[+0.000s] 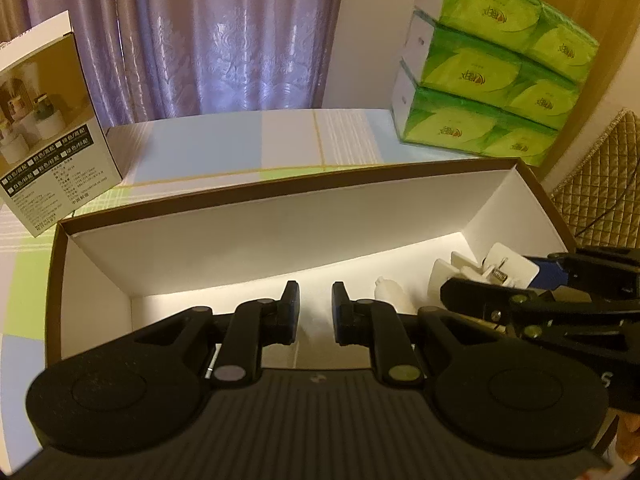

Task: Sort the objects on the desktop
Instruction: 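Open both tools to drop the lip balm and hair clip into the box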

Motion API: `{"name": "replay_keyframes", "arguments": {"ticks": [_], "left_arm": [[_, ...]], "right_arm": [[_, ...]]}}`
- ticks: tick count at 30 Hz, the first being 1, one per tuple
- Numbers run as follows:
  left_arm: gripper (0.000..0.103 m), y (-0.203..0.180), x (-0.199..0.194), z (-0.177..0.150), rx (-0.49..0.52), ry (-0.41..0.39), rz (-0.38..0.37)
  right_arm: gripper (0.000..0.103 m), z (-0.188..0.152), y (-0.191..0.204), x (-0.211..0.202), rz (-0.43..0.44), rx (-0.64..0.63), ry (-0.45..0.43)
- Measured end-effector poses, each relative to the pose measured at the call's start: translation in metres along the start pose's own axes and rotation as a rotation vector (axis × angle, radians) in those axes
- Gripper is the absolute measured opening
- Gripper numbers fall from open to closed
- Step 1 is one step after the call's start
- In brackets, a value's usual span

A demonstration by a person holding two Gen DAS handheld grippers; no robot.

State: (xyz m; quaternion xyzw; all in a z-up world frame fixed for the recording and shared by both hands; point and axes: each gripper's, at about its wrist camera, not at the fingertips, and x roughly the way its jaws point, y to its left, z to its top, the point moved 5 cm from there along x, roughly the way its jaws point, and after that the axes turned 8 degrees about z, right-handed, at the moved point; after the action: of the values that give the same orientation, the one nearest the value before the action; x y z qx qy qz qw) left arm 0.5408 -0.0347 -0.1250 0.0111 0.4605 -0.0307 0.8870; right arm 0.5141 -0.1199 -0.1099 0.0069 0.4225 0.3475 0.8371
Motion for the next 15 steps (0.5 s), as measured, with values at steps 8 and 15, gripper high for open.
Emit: {"name": "replay_keyframes", "arguments": {"ticks": [8, 15], "left_arm": [[0.016, 0.014, -0.008, 0.003, -0.008, -0.015, 0.018], [0.021, 0.025, -0.017, 0.003, -0.009, -0.027, 0.043]], "right_arm": [[0.038, 0.0, 0.01, 0.01, 0.023, -0.005, 0.017], [0.039, 0.0, 0.023, 0.014, 0.039, -0.022, 0.0]]}}
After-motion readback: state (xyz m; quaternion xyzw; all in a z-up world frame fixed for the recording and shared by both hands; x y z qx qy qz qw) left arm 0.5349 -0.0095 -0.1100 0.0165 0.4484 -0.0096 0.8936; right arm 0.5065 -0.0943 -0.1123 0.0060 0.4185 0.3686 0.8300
